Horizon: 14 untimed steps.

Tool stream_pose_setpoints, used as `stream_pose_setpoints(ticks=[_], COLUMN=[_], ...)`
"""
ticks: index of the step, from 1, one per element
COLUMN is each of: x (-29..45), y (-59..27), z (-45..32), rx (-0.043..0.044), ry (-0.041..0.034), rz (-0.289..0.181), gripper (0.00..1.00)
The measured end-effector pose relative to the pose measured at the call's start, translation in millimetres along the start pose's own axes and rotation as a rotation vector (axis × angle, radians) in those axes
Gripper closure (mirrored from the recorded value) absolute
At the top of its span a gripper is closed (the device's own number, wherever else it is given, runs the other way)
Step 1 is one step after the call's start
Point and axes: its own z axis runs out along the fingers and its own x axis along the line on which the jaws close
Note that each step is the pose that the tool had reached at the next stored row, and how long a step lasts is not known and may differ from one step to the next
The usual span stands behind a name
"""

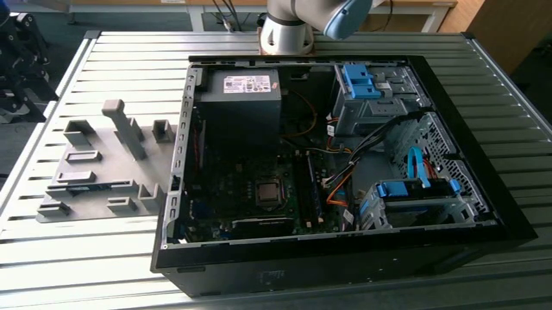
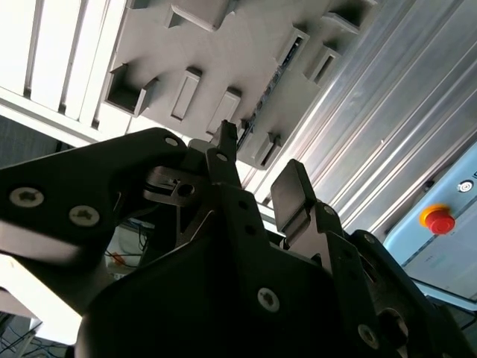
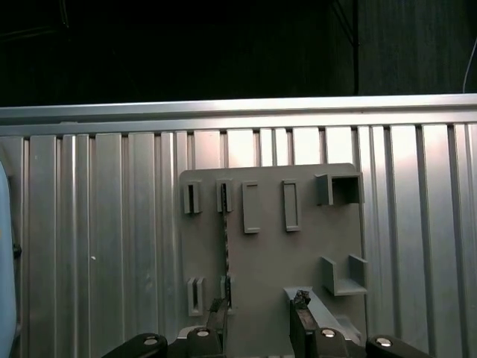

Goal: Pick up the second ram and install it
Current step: 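Pick up the second ram and move it above second insertion slot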

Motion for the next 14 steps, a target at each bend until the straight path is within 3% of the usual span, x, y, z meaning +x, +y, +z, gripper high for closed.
stream_pose_setpoints(ticks=[14], x=[0.5], y=[0.4], z=[2.2], rx=[-0.0001], ry=[-0.0002], rz=[0.0], gripper=[0.54])
